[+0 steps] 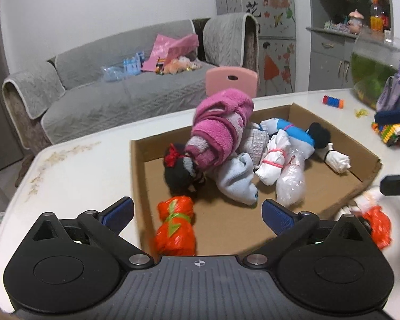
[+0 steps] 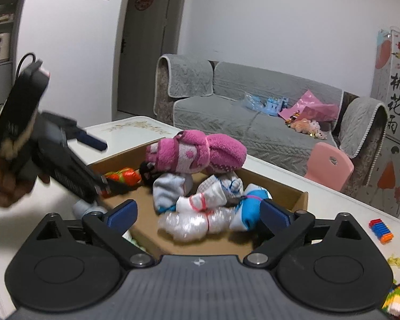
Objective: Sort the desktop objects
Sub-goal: 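Open both grippers to release the orange bag and white sock into the box, then move the left gripper to the grey rolled sock while the right approaches the black pink-band sock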
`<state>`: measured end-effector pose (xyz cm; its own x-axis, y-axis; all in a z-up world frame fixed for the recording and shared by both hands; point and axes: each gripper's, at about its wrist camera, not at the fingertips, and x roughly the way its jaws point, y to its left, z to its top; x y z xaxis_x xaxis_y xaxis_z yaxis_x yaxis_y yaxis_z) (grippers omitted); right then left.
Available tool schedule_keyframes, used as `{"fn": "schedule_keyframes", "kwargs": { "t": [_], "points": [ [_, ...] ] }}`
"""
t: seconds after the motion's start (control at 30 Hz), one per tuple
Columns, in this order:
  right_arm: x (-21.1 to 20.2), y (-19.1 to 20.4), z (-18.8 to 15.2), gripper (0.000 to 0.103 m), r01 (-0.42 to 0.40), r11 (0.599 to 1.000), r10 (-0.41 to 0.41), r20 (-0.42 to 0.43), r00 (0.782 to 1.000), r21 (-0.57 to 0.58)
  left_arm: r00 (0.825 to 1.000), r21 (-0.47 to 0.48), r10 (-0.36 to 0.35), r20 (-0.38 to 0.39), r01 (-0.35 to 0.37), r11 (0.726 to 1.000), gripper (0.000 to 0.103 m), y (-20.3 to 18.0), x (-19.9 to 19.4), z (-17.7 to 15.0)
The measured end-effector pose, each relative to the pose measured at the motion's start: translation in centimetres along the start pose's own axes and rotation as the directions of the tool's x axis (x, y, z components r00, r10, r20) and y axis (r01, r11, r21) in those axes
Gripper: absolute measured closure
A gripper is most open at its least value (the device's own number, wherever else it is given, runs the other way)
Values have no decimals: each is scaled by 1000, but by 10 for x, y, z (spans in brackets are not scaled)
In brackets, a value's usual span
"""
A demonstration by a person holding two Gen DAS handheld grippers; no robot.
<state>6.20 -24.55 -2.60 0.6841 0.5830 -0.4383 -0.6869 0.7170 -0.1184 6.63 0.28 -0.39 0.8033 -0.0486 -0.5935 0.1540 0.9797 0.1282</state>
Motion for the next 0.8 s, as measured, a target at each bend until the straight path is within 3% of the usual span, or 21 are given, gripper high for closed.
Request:
{"fn": "schedule_keyframes", "kwargs": {
  "t": [0.13, 0.33, 0.47, 0.8],
  "points": [
    [-14, 0, -19, 3, -41, 999, 42, -28, 999, 15, 999, 23, -28, -19, 29, 999, 0, 8, -15, -16],
    [-21, 20, -44, 3, -40, 999, 40, -93, 995, 6, 997, 98, -50, -66, 57, 994, 0, -7, -20, -47],
    [-19, 37, -53, 3, -44, 999, 42, -112, 993, -17, 994, 147, -83, -71, 92, 985, 0, -19, -16, -51],
    [-2, 46, -63, 4, -28, 999, 21, -159, 987, -40, 992, 143, -90, -83, 101, 985, 0, -30, 2, -53]
  ]
}}
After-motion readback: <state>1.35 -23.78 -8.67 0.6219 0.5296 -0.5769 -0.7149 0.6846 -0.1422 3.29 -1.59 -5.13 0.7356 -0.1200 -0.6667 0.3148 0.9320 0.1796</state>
